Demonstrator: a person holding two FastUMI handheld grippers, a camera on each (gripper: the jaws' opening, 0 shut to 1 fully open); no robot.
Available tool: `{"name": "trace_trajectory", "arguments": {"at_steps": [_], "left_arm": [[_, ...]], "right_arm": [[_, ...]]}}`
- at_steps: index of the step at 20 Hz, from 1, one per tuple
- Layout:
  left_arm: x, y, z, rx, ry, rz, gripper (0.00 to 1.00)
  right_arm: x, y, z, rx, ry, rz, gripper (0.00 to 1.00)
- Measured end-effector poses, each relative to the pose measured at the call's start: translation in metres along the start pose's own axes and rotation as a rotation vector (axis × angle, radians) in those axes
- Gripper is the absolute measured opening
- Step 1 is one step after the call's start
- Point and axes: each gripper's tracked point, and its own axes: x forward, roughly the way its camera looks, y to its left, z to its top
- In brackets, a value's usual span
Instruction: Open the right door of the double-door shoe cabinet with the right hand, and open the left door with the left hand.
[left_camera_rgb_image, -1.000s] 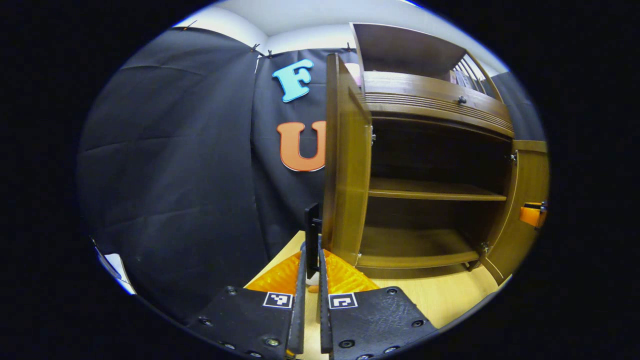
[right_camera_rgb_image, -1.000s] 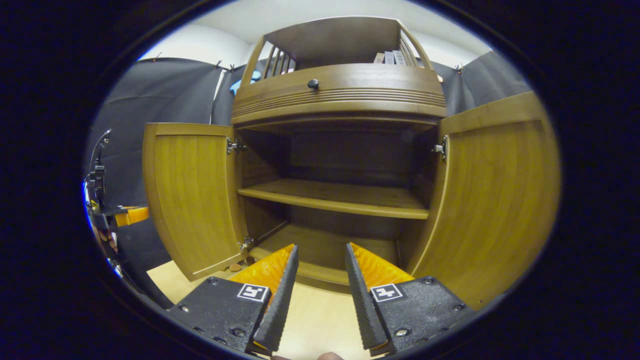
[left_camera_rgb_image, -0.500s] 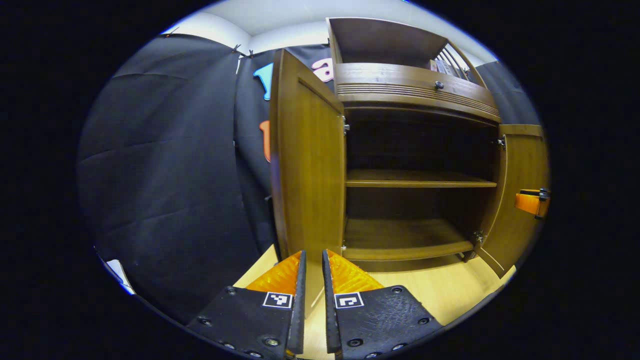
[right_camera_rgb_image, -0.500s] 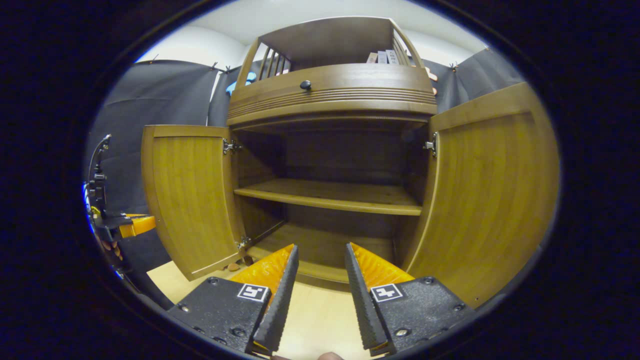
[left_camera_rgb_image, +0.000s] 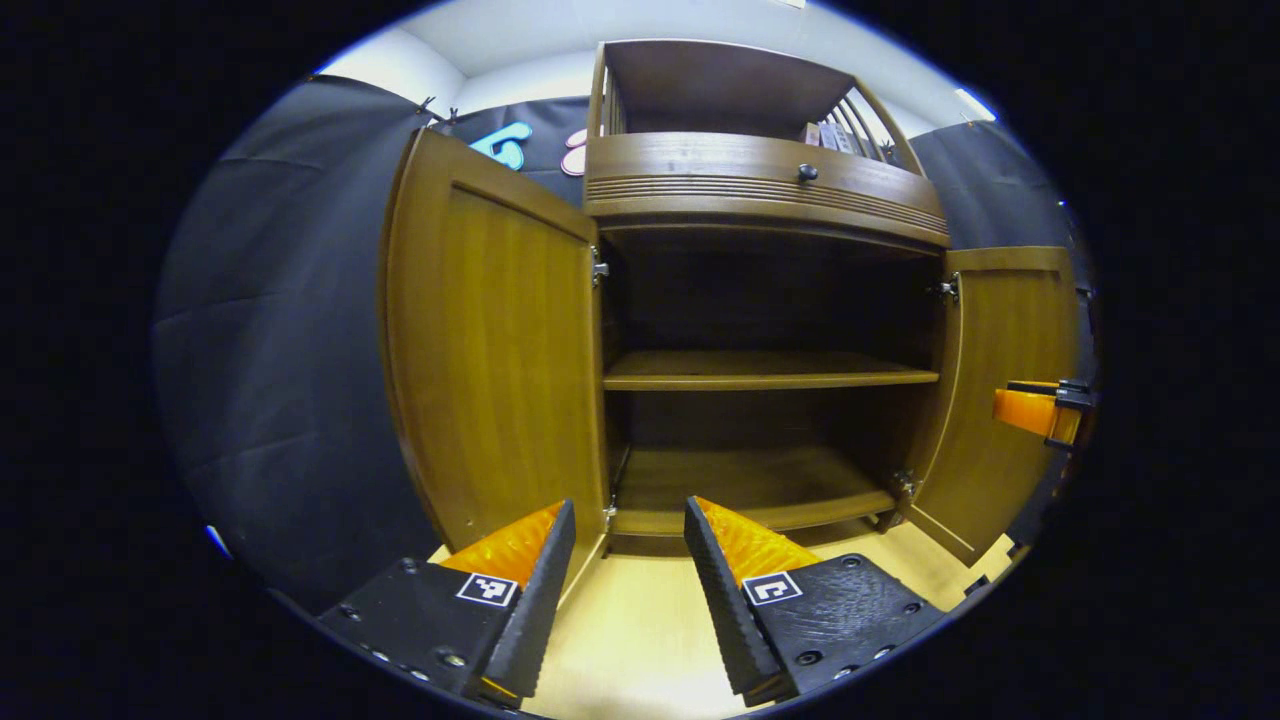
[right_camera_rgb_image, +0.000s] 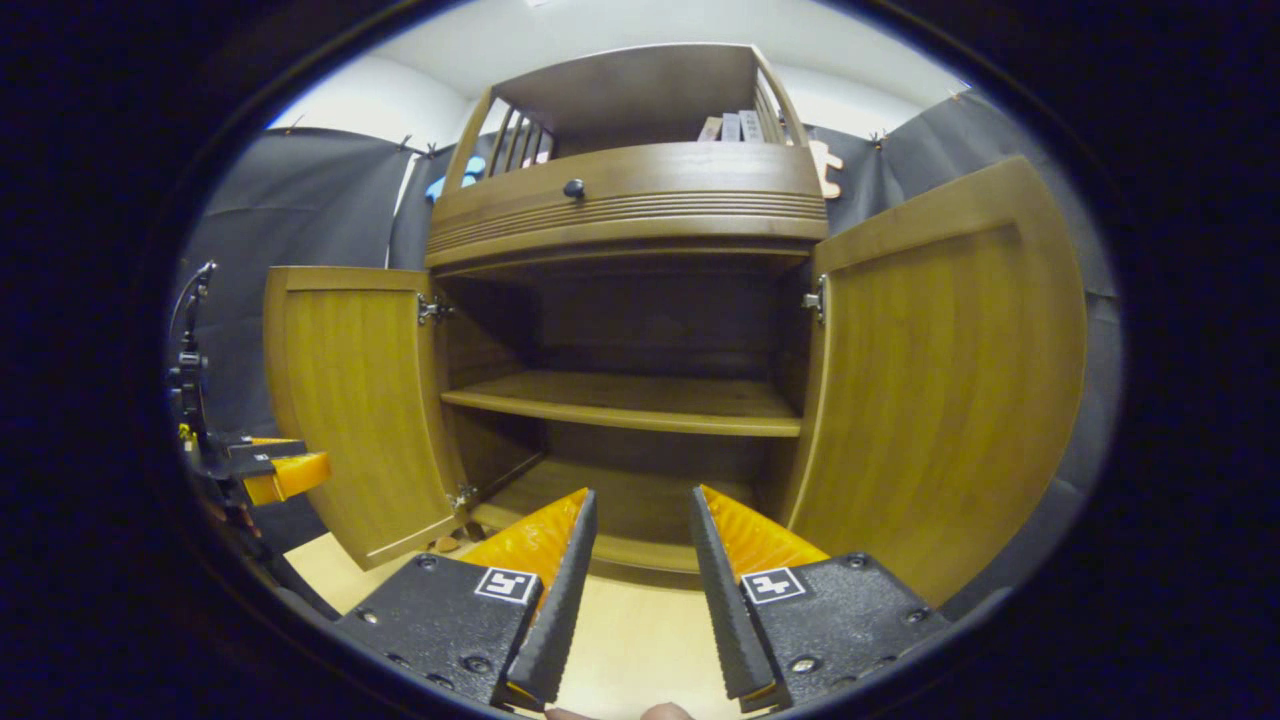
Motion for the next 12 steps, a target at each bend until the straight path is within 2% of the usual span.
{"name": "trace_trajectory", "arguments": {"at_steps": [3, 4, 5, 6, 7, 8, 9, 10, 12], "left_arm": [[0.001, -0.020, 0.010, -0.009, -0.022, -0.028, 0.77], [0.001, -0.026, 0.014, -0.009, -0.030, -0.037, 0.88], [0.000, -0.033, 0.019, -0.009, -0.043, -0.046, 0.80], [-0.001, -0.039, 0.024, -0.012, -0.058, -0.054, 0.82], [-0.002, -0.047, 0.031, -0.015, -0.074, -0.069, 0.75], [-0.004, -0.053, 0.037, -0.019, -0.088, -0.080, 0.84], [-0.005, -0.059, 0.043, -0.027, -0.099, -0.089, 0.77], [-0.007, -0.062, 0.047, -0.035, -0.109, -0.086, 0.88], [-0.011, -0.068, 0.061, -0.056, -0.144, -0.079, 0.90]], "right_arm": [[-0.006, -0.008, 0.006, 0.013, -0.019, -0.027, 0.63], [-0.008, -0.010, 0.009, 0.016, -0.027, -0.034, 0.63], [-0.011, -0.012, 0.012, 0.019, -0.038, -0.039, 0.61], [-0.014, -0.014, 0.016, 0.021, -0.051, -0.045, 0.62], [-0.016, -0.016, 0.019, 0.022, -0.069, -0.050, 0.62], [-0.020, -0.016, 0.024, 0.023, -0.088, -0.053, 0.62], [-0.020, -0.017, 0.026, 0.025, -0.102, -0.057, 0.62], [-0.021, -0.018, 0.029, 0.026, -0.109, -0.059, 0.62], [-0.025, -0.020, 0.034, 0.026, -0.125, -0.069, 0.63]]}}
